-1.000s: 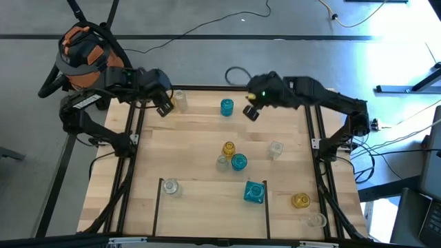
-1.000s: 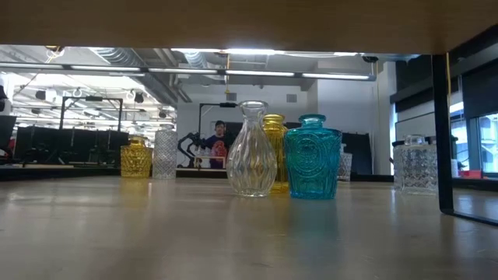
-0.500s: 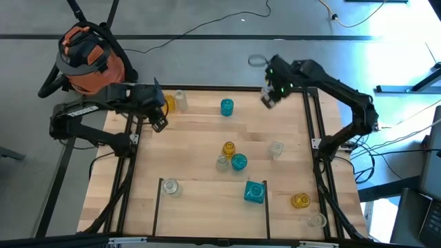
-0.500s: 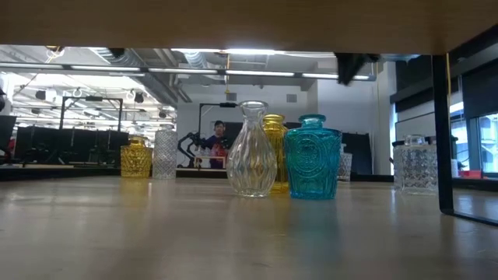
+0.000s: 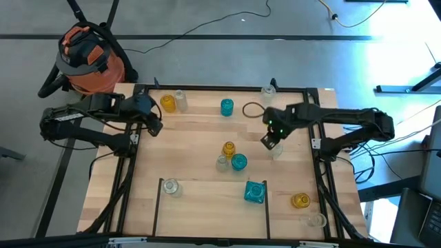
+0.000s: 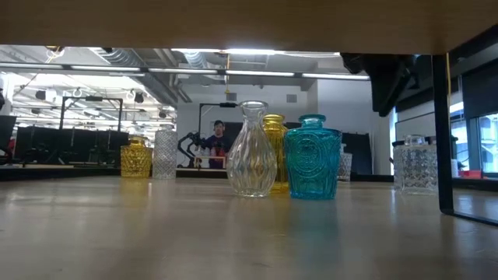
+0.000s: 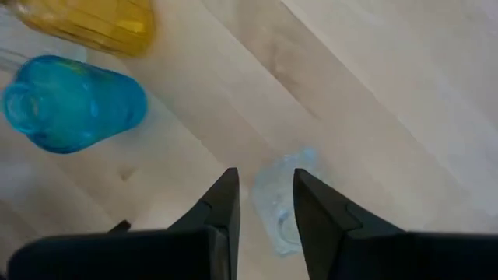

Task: Sort vases onto shelf
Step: Put the transparent vase on the shelf, then put the yellow vase on the shelf

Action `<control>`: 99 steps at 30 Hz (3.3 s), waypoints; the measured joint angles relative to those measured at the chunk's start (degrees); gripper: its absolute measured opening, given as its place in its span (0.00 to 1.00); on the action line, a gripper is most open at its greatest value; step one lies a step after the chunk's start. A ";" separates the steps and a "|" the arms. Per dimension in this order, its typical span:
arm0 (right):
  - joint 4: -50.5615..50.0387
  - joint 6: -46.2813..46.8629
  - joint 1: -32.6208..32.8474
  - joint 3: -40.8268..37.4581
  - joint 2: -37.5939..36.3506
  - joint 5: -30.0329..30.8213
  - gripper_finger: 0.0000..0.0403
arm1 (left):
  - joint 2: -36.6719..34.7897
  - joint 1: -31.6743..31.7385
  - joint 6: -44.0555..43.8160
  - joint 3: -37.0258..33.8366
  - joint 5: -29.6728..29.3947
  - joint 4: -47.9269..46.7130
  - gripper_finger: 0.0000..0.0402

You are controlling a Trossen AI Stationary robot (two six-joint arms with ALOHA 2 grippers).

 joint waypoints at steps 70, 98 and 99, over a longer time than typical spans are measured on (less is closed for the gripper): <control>-17.11 -3.12 4.99 32.16 11.15 10.82 0.00 | 3.28 -0.02 15.98 -0.04 1.94 7.06 0.32; -30.34 50.73 38.87 20.17 6.97 9.47 0.72 | 3.30 -0.02 18.20 -0.91 1.77 7.90 0.32; -30.44 53.53 40.69 18.76 6.97 8.86 0.75 | 3.30 -0.02 18.62 -1.19 1.81 8.05 0.32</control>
